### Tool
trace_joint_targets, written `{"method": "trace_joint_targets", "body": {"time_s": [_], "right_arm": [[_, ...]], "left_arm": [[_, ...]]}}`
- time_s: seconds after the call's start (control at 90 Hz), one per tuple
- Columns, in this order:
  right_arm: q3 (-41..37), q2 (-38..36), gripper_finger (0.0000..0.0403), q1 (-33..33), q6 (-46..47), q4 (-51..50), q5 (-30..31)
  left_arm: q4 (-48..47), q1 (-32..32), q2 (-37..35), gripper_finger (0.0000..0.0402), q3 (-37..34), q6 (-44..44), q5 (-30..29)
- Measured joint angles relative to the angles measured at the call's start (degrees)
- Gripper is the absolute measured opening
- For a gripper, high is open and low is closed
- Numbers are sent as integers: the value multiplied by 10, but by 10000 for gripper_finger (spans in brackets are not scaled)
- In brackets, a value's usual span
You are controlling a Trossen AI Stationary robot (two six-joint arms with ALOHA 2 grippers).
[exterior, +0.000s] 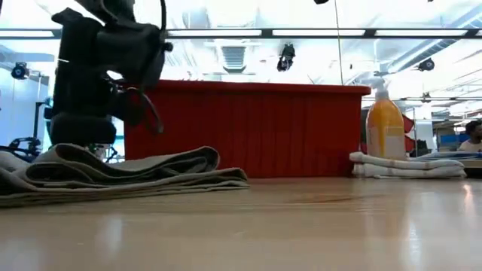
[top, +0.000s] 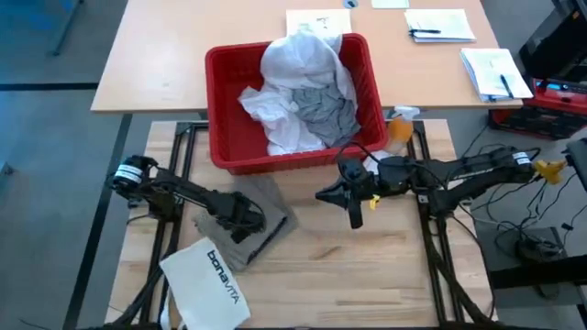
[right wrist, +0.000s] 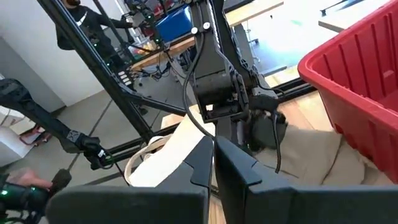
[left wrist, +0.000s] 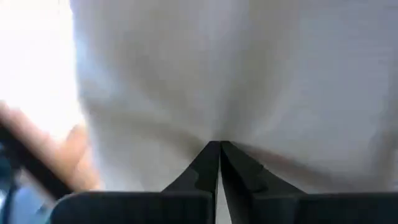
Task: Fold laundry
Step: Fold the brown shorts, then fold the gray shirt
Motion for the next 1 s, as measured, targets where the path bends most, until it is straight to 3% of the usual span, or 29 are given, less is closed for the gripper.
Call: {"method": "trace_joint_targets", "body": {"time_s": [0.144,0.333,0.589,0.711,0.889,1.0], "right_arm": [[0,0,0,0,0,0,0],[0,0,0,0,0,0,0],[0,0,0,0,0,0,0],[0,0,0,0,0,0,0],[0,0,0,0,0,0,0],[0,0,0,0,-11,0,0]], "left_arm": [[-18,7,-2,0,0,-113,7],[36,-10,-4,0,34,7,4],[63,-18,-47,0,125,5,-167],[154,-18,-63,0,156,116,-241],[274,-20,-72,0,191,371,-253],[280,-16,-75,0,214,401,-259]]}}
